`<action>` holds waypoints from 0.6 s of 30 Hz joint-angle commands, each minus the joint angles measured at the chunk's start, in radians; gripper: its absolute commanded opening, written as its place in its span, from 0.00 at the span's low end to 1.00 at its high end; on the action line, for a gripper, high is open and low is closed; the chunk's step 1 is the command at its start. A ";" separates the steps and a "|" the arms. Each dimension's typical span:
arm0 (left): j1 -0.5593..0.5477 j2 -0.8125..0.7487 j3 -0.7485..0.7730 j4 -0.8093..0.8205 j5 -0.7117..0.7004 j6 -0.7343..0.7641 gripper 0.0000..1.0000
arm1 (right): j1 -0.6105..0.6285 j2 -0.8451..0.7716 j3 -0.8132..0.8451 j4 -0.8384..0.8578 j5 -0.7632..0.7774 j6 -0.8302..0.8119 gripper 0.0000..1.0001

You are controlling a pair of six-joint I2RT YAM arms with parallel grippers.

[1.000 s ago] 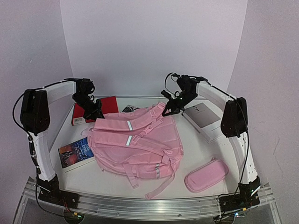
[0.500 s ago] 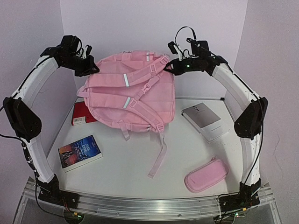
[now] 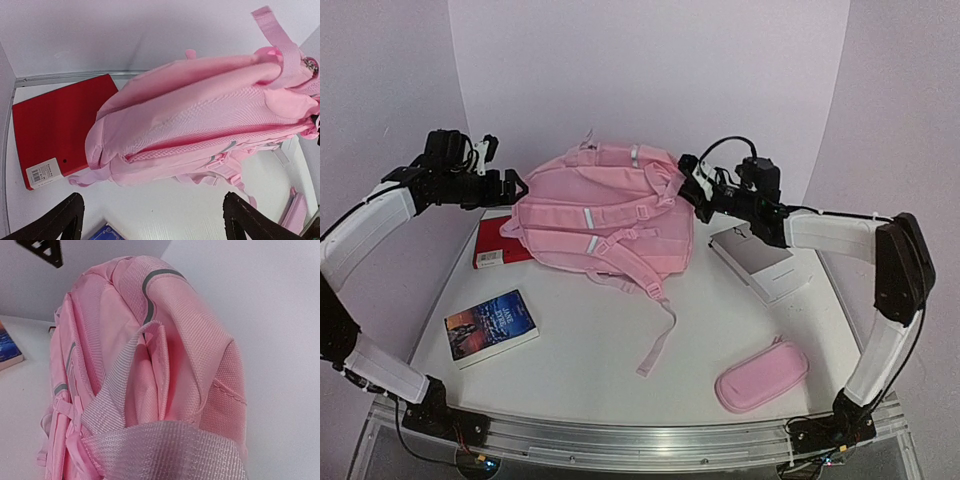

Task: Pack the student bag
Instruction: Adjust the student bag at the center of the board.

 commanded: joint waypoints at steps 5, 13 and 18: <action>-0.002 -0.158 0.053 -0.103 -0.007 -0.111 1.00 | 0.022 -0.287 -0.367 0.151 -0.198 -0.349 0.00; -0.004 -0.127 0.139 -0.223 0.036 -0.180 1.00 | 0.027 -0.439 -0.570 -0.030 -0.255 -0.613 0.02; -0.004 -0.067 0.127 -0.326 0.071 -0.207 1.00 | 0.027 -0.530 -0.642 -0.254 -0.231 -0.723 0.52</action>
